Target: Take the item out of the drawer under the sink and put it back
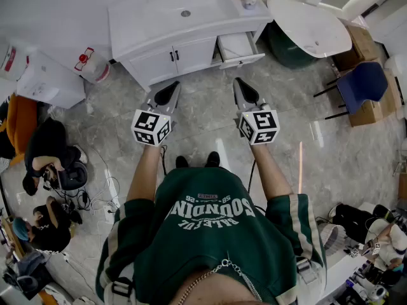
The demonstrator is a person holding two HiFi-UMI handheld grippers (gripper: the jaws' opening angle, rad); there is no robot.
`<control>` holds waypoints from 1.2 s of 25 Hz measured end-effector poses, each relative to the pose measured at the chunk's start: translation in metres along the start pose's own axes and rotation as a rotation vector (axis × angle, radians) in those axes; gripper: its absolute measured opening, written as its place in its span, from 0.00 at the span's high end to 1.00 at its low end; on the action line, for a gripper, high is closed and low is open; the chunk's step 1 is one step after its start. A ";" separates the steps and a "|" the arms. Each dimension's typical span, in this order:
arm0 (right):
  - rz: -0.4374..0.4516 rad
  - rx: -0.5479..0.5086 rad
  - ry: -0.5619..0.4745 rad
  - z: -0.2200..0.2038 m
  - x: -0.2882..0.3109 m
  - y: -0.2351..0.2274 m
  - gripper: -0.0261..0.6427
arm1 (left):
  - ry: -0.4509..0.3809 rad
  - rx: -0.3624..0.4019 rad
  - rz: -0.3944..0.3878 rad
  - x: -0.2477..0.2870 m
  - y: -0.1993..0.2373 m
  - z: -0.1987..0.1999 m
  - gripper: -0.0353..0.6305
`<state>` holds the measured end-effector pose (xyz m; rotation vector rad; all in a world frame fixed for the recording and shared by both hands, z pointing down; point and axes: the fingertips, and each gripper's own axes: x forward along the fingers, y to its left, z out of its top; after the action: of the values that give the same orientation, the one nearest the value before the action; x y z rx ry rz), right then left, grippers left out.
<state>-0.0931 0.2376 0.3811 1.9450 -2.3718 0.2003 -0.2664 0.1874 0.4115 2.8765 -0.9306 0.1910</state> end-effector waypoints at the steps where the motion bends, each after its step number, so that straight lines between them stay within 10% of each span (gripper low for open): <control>1: -0.001 0.006 -0.003 -0.001 -0.001 0.000 0.96 | 0.001 -0.001 0.000 0.000 0.000 -0.001 0.87; 30: 0.071 0.027 -0.006 -0.008 -0.013 -0.059 0.96 | 0.015 -0.034 0.060 0.038 -0.042 -0.019 0.87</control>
<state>-0.0327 0.2398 0.3910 1.8770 -2.4563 0.2324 -0.2124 0.2022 0.4334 2.8140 -1.0088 0.1994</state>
